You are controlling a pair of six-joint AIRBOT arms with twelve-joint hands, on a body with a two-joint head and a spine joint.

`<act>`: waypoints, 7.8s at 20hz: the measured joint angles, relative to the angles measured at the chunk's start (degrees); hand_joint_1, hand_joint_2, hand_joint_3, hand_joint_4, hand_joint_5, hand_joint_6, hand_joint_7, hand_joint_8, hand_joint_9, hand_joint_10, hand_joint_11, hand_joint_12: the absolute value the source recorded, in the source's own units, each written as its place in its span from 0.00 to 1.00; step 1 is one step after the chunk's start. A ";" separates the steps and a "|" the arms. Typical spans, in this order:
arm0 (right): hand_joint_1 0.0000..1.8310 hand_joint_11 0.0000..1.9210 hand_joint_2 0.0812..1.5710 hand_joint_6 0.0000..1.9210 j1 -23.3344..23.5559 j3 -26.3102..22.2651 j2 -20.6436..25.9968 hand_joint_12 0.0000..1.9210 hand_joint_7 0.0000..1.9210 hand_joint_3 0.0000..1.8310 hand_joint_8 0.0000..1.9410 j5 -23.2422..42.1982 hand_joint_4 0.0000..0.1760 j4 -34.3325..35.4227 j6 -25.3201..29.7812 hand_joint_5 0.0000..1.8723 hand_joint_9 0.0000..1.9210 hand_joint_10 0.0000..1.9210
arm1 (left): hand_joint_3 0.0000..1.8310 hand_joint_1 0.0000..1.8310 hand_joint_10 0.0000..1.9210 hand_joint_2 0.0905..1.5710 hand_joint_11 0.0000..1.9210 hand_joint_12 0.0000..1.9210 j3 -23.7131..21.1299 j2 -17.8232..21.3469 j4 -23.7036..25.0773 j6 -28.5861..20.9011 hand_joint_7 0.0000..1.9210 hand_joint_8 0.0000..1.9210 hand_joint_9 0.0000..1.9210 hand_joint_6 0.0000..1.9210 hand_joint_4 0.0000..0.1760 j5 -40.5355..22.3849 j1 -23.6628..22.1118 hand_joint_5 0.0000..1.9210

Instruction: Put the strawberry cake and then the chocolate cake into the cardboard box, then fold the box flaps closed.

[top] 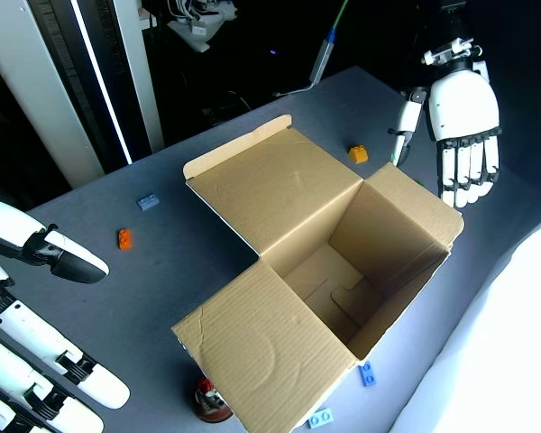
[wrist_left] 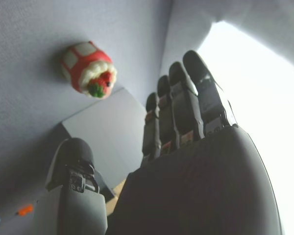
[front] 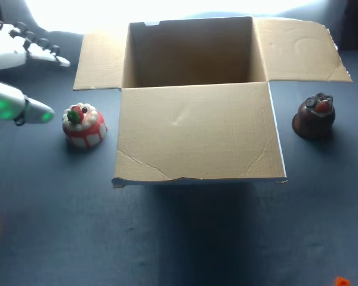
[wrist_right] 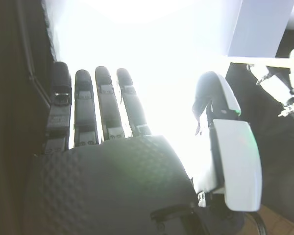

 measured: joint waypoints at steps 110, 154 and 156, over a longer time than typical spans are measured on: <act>0.07 0.00 0.76 0.00 1.16 4.55 -2.69 0.33 0.07 0.00 0.00 -6.25 0.00 -6.86 15.69 0.10 0.07 0.00 | 0.00 0.61 0.78 0.80 0.17 0.91 6.84 -5.70 -6.69 -2.01 0.37 0.79 0.24 0.75 0.03 5.79 -10.40 0.33; 0.09 0.00 0.75 0.00 1.51 4.33 -2.69 0.35 0.09 0.00 0.01 -6.25 0.00 -7.32 15.65 0.09 0.09 0.01 | 0.00 0.61 0.81 0.80 0.20 0.91 10.01 -18.75 -29.53 20.31 0.36 0.78 0.24 0.77 0.15 -20.92 -11.56 0.33; 0.11 0.00 0.75 0.00 1.51 4.33 -2.69 0.34 0.08 0.00 0.00 -6.23 0.00 -7.32 15.65 0.09 0.09 0.01 | 0.00 0.61 0.81 0.80 0.20 0.91 10.05 -19.43 -29.55 21.14 0.36 0.80 0.24 0.74 0.06 -21.68 -10.91 0.34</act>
